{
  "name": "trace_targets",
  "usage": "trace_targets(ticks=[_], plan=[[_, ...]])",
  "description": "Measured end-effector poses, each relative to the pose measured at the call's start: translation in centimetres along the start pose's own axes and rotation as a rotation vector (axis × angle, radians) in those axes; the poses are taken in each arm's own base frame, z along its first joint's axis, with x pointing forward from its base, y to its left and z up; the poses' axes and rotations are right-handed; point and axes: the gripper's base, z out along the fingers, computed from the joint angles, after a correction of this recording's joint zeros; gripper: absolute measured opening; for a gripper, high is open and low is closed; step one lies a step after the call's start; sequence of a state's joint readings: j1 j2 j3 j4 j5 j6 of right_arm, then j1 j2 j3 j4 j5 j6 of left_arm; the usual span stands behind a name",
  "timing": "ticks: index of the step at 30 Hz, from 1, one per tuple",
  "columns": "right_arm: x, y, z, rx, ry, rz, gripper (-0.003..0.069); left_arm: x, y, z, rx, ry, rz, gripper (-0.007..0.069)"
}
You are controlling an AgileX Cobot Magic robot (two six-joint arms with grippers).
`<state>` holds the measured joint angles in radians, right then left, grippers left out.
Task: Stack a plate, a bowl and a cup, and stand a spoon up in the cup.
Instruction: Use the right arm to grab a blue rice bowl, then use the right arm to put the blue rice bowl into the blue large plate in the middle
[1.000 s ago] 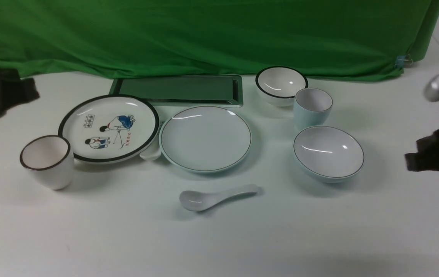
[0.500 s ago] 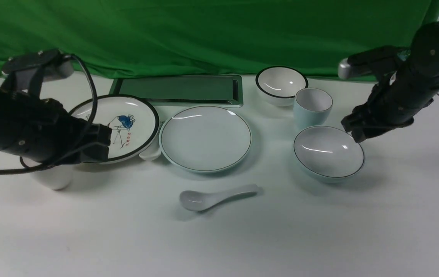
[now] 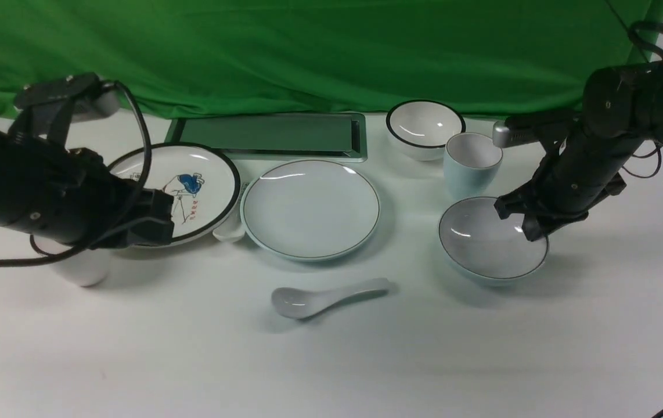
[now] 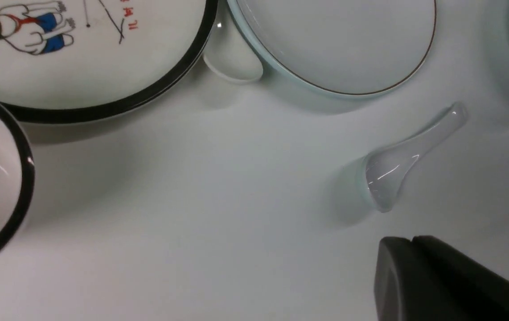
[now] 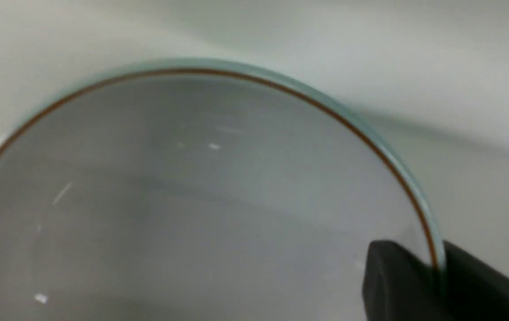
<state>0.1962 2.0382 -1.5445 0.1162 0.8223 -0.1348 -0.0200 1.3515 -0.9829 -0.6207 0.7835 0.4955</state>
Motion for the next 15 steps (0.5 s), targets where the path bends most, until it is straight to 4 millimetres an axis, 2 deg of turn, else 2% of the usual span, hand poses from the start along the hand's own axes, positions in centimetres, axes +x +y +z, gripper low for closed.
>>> trace_targets(ticks=[5, 8, 9, 11, 12, 13, 15], plan=[[-0.6, 1.7, -1.7, -0.14, 0.019, -0.042, 0.0074, 0.1, 0.0, 0.2, 0.005, 0.011, 0.005, -0.0029], [-2.8, 5.0, -4.3, -0.203, -0.075, -0.129, 0.0074, 0.0, 0.0, 0.6, 0.026, 0.015, -0.022, -0.0029], [-3.0, 5.6, -4.5, -0.205, -0.083, -0.141, 0.0074, 0.0, 0.0, 0.6, 0.029, 0.017, -0.02, -0.0029], [-4.9, 9.2, -6.1, -0.23, -0.183, -0.22, 0.0074, 0.1, -0.6, 1.0, 0.047, 0.028, 0.004, -0.0029], [-5.0, 9.5, -6.2, -0.232, -0.192, -0.225, 0.0074, 0.1, -0.7, 1.0, 0.049, 0.029, 0.007, -0.0029], [-6.2, 11.7, -6.4, -0.249, -0.248, -0.262, 0.0074, 0.2, -1.4, 1.2, 0.065, 0.038, 0.03, -0.0029], [-7.6, 13.8, -5.8, -0.271, -0.291, -0.284, 0.0074, 0.4, -2.5, 1.6, 0.085, 0.056, 0.071, -0.0029]])
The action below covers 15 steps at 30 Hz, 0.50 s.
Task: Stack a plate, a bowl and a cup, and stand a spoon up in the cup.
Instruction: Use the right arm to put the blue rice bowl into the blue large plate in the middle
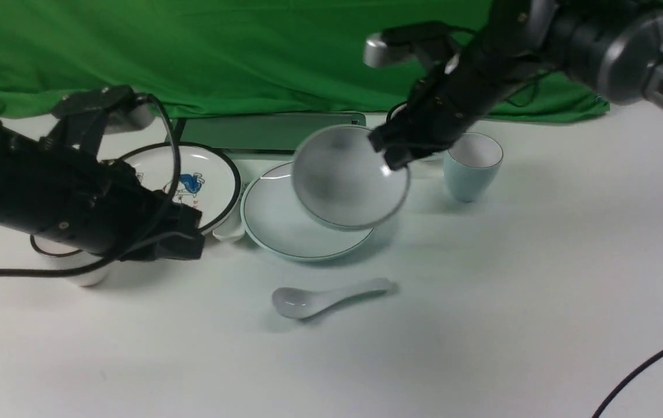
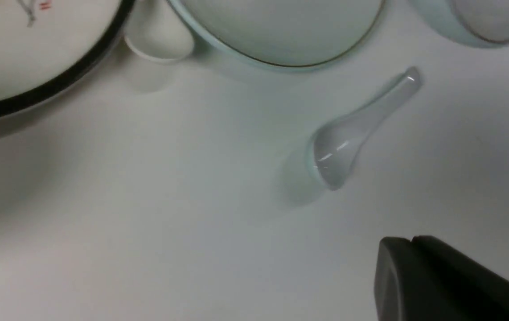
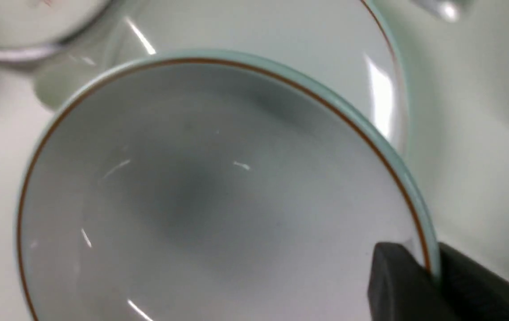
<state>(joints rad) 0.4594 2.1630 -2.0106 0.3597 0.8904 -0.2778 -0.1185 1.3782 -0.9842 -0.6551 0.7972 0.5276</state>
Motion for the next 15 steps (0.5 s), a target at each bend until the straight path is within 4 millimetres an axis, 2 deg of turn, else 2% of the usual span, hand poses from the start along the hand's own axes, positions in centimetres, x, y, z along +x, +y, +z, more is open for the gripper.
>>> trace_targets(ticks=[1, 2, 3, 4, 5, 6, 10, 15], plan=[[-0.6, 0.3, 0.6, -0.005, -0.017, 0.0, 0.0074, 0.1, -0.4, 0.2, 0.003, 0.01, 0.021, -0.0029], [-0.9, 0.4, 2.0, -0.01, -0.012, 0.005, 0.0074, 0.2, -1.0, 0.4, 0.01, 0.024, 0.051, -0.0029], [-0.9, 0.4, 2.2, -0.012, -0.011, 0.005, 0.0074, 0.2, -1.1, 0.5, 0.009, 0.027, 0.058, -0.0029], [-1.0, 0.1, 4.1, -0.014, 0.003, 0.014, 0.0074, 0.4, -1.8, 0.8, 0.018, 0.043, 0.094, -0.0029], [-1.3, 0.0, 4.4, -0.011, -0.001, 0.02, 0.0074, 0.5, -2.1, 0.9, 0.021, 0.049, 0.106, -0.0029], [-1.1, -0.5, 5.6, 0.0, 0.027, 0.02, 0.0074, 0.6, -2.6, 1.0, 0.031, 0.057, 0.126, -0.0029], [-0.6, -1.3, 7.3, 0.038, 0.081, 0.004, 0.0074, 0.8, -3.6, 1.3, 0.05, 0.071, 0.159, -0.0029], [-0.6, -1.4, 7.3, 0.042, 0.09, 0.01, 0.0078, 0.9, -3.9, 1.4, 0.057, 0.075, 0.168, -0.0029]])
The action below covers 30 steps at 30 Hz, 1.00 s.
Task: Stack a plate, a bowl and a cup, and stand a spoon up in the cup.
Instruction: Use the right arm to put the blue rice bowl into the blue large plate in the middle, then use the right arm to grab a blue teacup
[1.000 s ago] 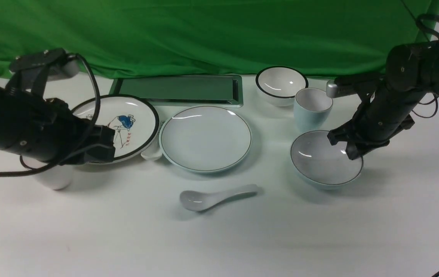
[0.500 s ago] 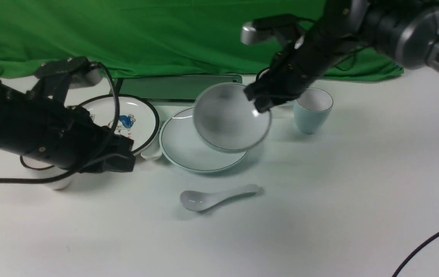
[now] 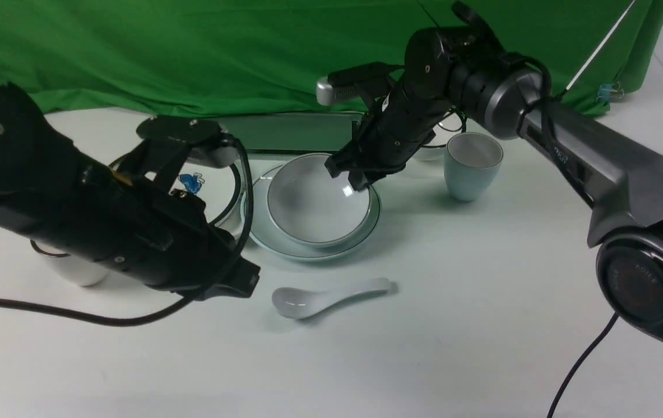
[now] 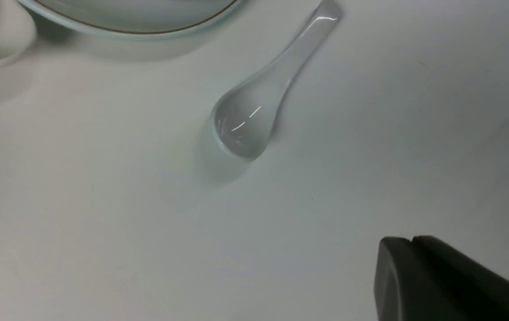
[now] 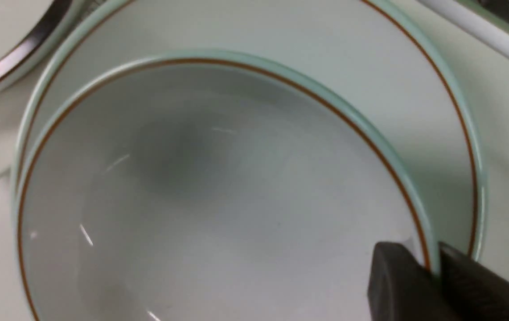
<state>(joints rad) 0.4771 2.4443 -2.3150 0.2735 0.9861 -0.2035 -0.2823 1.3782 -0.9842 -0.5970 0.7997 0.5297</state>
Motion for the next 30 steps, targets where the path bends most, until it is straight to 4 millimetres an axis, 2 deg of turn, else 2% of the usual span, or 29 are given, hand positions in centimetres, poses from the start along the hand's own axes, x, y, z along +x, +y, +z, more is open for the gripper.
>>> trace_targets(ticks=[3, 6, 7, 8, 10, 12, 15, 18, 19, 20, 23, 30], plan=[[0.0, 0.0, 0.0, 0.0, 0.0, 0.01, 0.0139, 0.0, 0.0, 0.0, -0.001, 0.0, 0.001, -0.0029], [-0.1, -0.1, -0.2, -0.004, -0.007, 0.027, 0.0327, 0.0, 0.0, 0.0, -0.001, 0.002, 0.004, -0.0029], [-0.1, -0.1, -0.3, -0.005, -0.009, 0.027, 0.0337, 0.0, 0.0, 0.0, -0.001, 0.002, 0.004, -0.0029], [-0.2, -0.3, -0.8, -0.006, -0.012, 0.033, 0.0395, 0.0, -0.1, 0.0, -0.001, 0.002, 0.005, -0.0029], [-0.4, -1.0, -2.4, 0.001, -0.021, 0.032, 0.0449, 0.0, 0.0, 0.0, -0.004, 0.005, 0.01, -0.0029], [-0.5, -2.1, -4.6, 0.026, -0.03, 0.038, 0.0467, 0.1, 0.0, 0.0, -0.008, 0.007, 0.015, -0.0029], [-0.4, -5.1, -8.4, 0.103, -0.057, 0.085, 0.0474, 0.1, 0.0, 0.0, -0.01, 0.009, 0.018, -0.0029], [0.5, -8.7, -10.2, 0.172, -0.056, 0.149, 0.0468, 0.0, 0.0, 0.0, -0.012, 0.006, 0.018, -0.0029], [0.6, -8.9, -10.3, 0.174, -0.056, 0.154, 0.0468, 0.0, 0.0, 0.0, -0.012, 0.006, 0.018, -0.0029], [1.3, -10.7, -9.9, 0.202, -0.033, 0.183, 0.0466, 0.0, 0.0, 0.0, -0.014, 0.002, 0.018, -0.0029], [2.4, -12.5, -8.3, 0.24, 0.021, 0.198, 0.0465, -0.1, 0.1, 0.0, -0.021, -0.013, 0.019, -0.0029], [2.9, -13.3, -5.9, 0.254, 0.049, 0.195, 0.0453, -0.3, 0.2, 0.0, -0.039, -0.033, 0.024, -0.0029]])
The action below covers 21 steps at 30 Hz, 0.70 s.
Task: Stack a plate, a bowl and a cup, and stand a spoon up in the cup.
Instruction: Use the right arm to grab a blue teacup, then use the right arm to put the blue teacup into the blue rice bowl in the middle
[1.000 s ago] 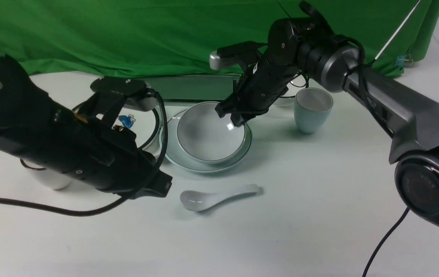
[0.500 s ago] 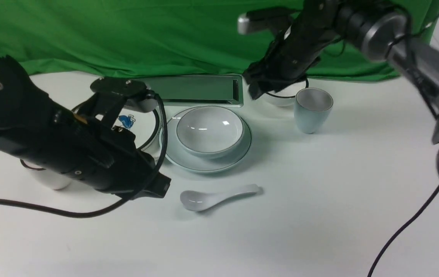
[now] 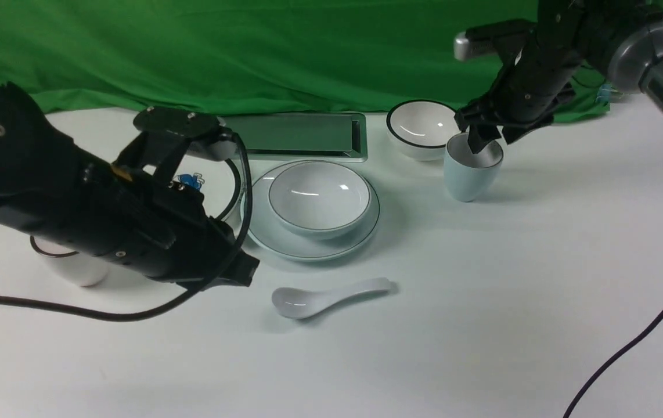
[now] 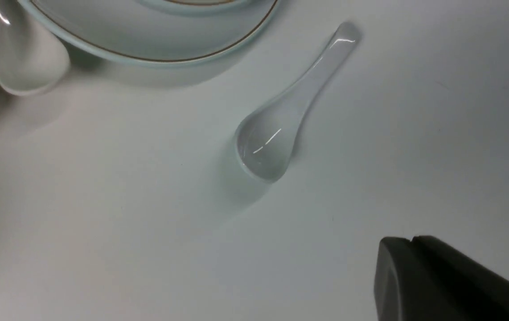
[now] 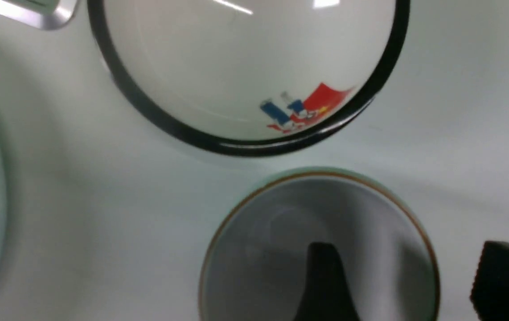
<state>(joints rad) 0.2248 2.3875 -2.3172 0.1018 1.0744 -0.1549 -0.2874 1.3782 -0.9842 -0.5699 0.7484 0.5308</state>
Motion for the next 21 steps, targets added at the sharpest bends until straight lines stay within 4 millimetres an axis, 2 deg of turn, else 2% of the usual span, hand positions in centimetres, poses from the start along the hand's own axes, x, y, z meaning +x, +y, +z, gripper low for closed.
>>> trace_targets(ticks=[2, 3, 4, 6, 8, 12, 14, 15, 16, 17, 18, 21], plan=[[0.1, 0.0, 0.8, 0.0, 0.006, 0.0, 0.0395, 0.0, 0.0, 0.0, -0.002, 0.0, 0.001, -0.0029], [0.2, 0.0, 1.1, -0.001, 0.01, -0.003, 0.0341, 0.0, 0.0, 0.0, -0.002, -0.001, 0.004, -0.0029], [0.2, 0.0, 1.2, -0.001, 0.013, -0.002, 0.033, 0.0, 0.0, 0.0, -0.002, -0.001, 0.004, -0.0029], [0.3, 0.0, 1.5, -0.002, 0.028, -0.019, 0.0134, 0.0, 0.0, 0.0, -0.003, -0.003, 0.005, -0.0029], [0.4, 0.1, 1.2, -0.013, 0.043, -0.02, 0.0081, 0.0, 0.0, 0.0, -0.003, -0.003, 0.005, -0.0029], [0.0, 0.7, -1.1, -0.07, 0.051, -0.008, 0.0083, 0.0, 0.0, 0.0, -0.003, -0.003, -0.003, -0.0029], [-0.7, 1.9, -3.2, -0.113, 0.004, -0.014, 0.0083, 0.0, 0.0, 0.0, -0.003, -0.002, -0.006, -0.0029], [-1.2, 3.2, -4.5, -0.139, -0.03, -0.032, 0.0083, 0.0, 0.0, 0.0, -0.002, 0.0, -0.006, -0.0029], [-1.3, 3.4, -4.7, -0.144, -0.035, -0.036, 0.0083, 0.0, 0.0, 0.0, -0.002, 0.0, -0.006, -0.0029], [-1.7, 5.7, -5.9, -0.173, -0.066, -0.078, 0.0083, 0.0, 0.0, 0.0, -0.001, 0.001, -0.006, -0.0029], [-1.8, 7.0, -6.0, -0.186, -0.07, -0.102, 0.0083, 0.0, 0.0, 0.0, -0.001, 0.001, -0.006, -0.0029], [-1.7, 12.0, -4.9, -0.226, -0.065, -0.2, 0.0083, 0.0, 0.0, 0.0, -0.001, 0.001, -0.006, -0.0029]])
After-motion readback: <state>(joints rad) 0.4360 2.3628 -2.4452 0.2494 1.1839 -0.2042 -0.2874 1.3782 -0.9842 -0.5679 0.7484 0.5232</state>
